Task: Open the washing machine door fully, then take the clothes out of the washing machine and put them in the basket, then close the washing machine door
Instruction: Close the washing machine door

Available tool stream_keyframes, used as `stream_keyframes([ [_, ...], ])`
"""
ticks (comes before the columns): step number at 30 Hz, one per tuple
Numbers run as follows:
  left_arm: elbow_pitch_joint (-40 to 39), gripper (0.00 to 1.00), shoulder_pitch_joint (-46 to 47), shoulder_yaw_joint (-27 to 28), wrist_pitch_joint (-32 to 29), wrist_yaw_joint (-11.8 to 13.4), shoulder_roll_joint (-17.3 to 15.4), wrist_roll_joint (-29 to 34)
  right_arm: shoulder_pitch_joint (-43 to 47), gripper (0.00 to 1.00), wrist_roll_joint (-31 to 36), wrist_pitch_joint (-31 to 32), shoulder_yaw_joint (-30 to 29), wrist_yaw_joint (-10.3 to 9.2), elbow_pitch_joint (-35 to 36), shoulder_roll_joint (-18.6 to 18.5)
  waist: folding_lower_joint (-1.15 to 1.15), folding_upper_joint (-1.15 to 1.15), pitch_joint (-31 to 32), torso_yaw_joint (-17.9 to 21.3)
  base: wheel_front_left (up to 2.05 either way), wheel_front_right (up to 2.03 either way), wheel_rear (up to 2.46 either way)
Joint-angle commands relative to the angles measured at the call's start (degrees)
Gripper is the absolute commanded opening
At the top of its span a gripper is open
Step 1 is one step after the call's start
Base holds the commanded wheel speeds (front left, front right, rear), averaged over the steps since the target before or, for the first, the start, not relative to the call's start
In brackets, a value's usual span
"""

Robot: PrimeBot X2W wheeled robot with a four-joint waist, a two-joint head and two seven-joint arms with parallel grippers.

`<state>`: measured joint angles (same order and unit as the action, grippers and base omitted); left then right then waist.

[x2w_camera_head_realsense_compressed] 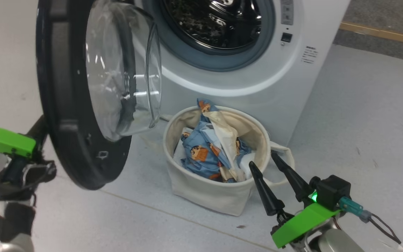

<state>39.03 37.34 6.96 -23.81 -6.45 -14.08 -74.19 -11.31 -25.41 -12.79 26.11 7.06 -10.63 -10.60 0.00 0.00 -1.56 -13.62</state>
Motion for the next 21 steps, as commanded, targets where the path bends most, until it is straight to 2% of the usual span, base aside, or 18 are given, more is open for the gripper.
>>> stream_keyframes([
  [1,-8.04,0.00,-1.03,1.55,-1.65,1.56,0.94,-1.72,-0.76,1.00,-0.26,-0.99,0.34,0.43,1.54,0.99,0.00,0.00,0.13,2.06,0.00,0.00,0.00],
  [9,-26.01,0.00,-11.30,-0.19,-3.07,9.34,7.00,-2.84,-1.26,1.00,-0.18,-1.47,0.22,0.43,1.01,1.67,0.00,0.00,-0.48,7.73,0.00,0.00,0.00],
  [16,-30.00,0.00,-12.91,-1.40,0.08,11.51,9.88,-3.63,-2.20,1.00,-0.41,-1.73,0.43,0.43,0.41,1.91,0.00,0.00,-1.11,11.44,0.00,0.00,0.00],
  [21,-28.22,0.00,-11.71,-3.27,2.90,11.00,10.81,-4.96,-3.22,1.00,-0.66,-1.87,1.30,0.43,0.08,1.87,0.00,0.00,-1.43,13.77,0.00,0.00,0.00],
])
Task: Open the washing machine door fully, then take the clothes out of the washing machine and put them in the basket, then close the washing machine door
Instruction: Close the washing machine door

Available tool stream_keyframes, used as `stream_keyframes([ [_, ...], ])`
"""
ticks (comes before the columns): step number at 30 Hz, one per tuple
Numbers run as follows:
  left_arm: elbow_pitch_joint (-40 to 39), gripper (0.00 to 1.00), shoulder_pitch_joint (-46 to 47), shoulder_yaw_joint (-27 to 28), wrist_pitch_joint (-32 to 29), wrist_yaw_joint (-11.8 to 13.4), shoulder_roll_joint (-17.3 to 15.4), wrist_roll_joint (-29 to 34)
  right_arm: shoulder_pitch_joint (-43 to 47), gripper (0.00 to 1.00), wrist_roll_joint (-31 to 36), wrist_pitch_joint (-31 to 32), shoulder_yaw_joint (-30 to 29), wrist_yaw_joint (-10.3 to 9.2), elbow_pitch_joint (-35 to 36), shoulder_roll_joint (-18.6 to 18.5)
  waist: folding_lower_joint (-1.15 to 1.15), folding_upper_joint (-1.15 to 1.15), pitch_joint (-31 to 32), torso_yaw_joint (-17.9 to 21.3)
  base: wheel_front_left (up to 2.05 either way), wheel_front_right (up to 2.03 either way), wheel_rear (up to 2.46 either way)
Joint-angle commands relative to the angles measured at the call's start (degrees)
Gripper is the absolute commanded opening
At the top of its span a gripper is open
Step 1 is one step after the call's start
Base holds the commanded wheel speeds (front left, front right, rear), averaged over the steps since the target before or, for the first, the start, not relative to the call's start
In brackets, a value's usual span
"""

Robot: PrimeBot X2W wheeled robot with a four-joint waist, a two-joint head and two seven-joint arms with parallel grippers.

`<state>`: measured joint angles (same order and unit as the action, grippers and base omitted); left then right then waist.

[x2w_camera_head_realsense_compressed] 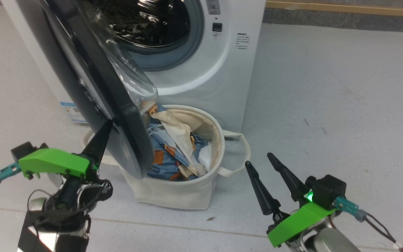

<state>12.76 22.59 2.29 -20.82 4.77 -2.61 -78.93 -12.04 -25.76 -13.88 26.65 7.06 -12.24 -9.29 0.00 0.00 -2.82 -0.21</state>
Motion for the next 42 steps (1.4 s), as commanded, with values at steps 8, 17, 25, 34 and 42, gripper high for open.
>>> stream_keyframes([
  [8,-2.53,0.00,2.21,-0.12,2.00,-2.25,-0.86,0.80,-2.24,1.00,-0.44,-0.94,0.65,0.43,1.42,0.08,0.00,0.00,-0.36,0.65,0.00,0.00,0.00],
  [17,-5.67,1.00,0.08,-0.53,2.73,-3.31,-3.16,3.65,-1.95,1.00,-0.90,-1.04,0.96,0.43,2.14,-0.33,0.00,0.00,0.39,-1.56,0.00,0.00,0.00],
  [25,-9.00,1.00,-4.01,-5.54,11.04,-10.14,-12.11,21.43,-1.80,1.00,-0.62,-1.07,0.48,0.43,2.63,-0.94,0.00,0.00,0.58,-1.05,0.00,0.00,0.00],
  [34,-10.86,1.00,-8.80,-13.64,25.05,-11.94,-22.21,43.25,-1.61,1.00,-0.23,-1.09,-0.53,0.43,3.64,-1.66,0.00,0.00,0.15,0.49,0.00,0.00,0.00],
  [42,-9.33,1.00,-10.37,-15.62,31.99,-11.97,-24.18,49.66,-1.35,1.00,0.10,-1.10,-1.35,0.43,4.66,-2.16,0.00,0.00,-0.77,0.87,0.00,0.00,0.00],
])
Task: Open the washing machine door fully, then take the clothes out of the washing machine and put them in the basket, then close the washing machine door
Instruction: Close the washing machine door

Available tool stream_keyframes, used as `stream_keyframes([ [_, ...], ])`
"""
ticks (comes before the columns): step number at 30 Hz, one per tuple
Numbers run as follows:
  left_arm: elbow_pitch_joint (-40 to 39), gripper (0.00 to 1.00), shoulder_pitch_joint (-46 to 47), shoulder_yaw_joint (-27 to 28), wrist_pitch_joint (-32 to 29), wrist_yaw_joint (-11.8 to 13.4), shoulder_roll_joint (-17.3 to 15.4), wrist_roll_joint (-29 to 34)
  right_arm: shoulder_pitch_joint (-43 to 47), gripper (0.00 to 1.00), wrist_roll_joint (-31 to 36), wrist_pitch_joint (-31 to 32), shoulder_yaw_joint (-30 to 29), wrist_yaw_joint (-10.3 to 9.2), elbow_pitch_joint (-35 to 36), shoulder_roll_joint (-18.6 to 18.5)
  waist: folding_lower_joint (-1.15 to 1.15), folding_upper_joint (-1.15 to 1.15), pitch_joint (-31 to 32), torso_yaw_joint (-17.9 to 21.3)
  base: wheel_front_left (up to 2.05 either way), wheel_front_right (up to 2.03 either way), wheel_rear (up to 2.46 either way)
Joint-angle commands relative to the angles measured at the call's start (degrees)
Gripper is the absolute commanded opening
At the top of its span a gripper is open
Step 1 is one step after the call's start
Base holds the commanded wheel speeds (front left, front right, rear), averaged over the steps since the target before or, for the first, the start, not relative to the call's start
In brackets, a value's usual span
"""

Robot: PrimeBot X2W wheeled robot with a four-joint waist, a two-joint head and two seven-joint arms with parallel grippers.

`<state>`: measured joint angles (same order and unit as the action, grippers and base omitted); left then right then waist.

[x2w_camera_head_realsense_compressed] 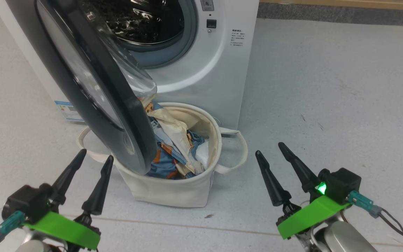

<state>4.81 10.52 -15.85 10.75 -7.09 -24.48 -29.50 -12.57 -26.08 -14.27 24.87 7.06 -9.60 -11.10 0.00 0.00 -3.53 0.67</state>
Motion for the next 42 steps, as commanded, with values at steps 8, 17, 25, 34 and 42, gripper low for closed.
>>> stream_keyframes([
  [8,-0.86,1.00,0.07,3.64,2.20,-0.16,-3.44,-0.56,-0.26,1.00,0.69,-0.43,0.15,0.43,2.68,-0.70,0.00,0.00,-0.06,-0.01,0.00,0.00,0.00],
  [17,-0.64,1.00,-0.24,5.00,2.90,0.25,-3.45,-1.65,-1.89,0.00,-1.48,-0.30,3.91,0.43,6.52,-1.77,0.00,0.00,-0.43,-2.19,0.00,0.00,0.00],
  [25,0.05,1.00,0.14,5.61,3.32,0.58,-2.99,-2.61,-8.44,0.00,-3.97,2.76,12.96,0.43,5.59,-1.35,0.00,0.00,-0.08,-7.60,0.00,0.00,0.00],
  [34,1.52,1.00,2.87,2.05,3.39,0.10,-1.63,-3.15,-21.71,0.00,-9.33,2.35,24.35,0.43,-12.05,5.43,0.00,0.00,0.16,-14.37,0.00,0.00,0.00],
  [42,2.32,1.00,4.21,0.55,3.39,-0.02,-1.18,-3.41,-28.11,0.00,-13.26,-0.07,25.68,0.43,-24.51,8.06,0.00,0.00,0.11,-16.48,0.00,0.00,0.00],
])
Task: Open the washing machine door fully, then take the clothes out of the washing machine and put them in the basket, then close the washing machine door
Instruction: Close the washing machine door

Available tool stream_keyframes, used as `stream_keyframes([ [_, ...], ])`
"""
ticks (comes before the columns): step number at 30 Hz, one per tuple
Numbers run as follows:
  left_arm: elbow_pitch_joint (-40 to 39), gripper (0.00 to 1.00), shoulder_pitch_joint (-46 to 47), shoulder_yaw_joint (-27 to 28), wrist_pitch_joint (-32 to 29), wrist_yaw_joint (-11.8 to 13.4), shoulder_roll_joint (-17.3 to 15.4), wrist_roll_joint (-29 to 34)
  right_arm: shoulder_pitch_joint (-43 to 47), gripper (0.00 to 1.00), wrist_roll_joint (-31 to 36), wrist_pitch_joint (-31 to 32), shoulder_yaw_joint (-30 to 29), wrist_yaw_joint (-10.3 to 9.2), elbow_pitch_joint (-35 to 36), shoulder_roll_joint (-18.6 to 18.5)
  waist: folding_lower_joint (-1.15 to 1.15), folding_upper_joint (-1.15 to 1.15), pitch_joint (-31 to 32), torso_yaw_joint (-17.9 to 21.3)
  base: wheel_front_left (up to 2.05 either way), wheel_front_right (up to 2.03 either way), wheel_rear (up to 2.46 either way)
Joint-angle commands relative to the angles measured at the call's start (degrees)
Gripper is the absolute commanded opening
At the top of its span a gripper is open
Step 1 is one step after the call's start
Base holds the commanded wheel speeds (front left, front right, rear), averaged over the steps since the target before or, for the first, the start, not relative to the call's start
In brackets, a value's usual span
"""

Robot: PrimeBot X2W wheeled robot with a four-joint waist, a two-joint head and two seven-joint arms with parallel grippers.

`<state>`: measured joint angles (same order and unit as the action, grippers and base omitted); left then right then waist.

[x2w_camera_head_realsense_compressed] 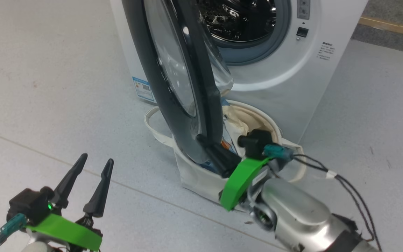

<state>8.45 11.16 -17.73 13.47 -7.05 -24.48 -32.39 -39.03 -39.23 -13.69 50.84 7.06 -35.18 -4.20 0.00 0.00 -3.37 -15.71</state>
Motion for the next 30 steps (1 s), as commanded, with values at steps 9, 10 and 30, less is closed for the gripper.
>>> stream_keyframes([
  [9,-1.57,1.00,4.33,2.21,0.79,-0.04,-1.13,-0.81,-5.21,0.00,-0.79,-1.28,-10.16,0.43,-4.13,1.31,0.00,0.00,-1.50,0.20,0.00,0.00,0.00],
  [10,-1.66,1.00,4.47,2.20,0.80,-0.04,-1.10,-0.85,-5.31,0.00,-0.23,-1.28,-11.60,0.43,-4.20,1.31,0.00,0.00,-1.87,0.30,0.00,0.00,0.00],
  [30,-2.12,1.00,10.77,-1.90,0.95,-0.23,1.99,-0.96,-20.68,0.00,10.82,-1.30,-41.42,0.43,-19.42,-1.96,0.00,0.00,-13.87,-5.13,0.00,0.00,0.00],
])
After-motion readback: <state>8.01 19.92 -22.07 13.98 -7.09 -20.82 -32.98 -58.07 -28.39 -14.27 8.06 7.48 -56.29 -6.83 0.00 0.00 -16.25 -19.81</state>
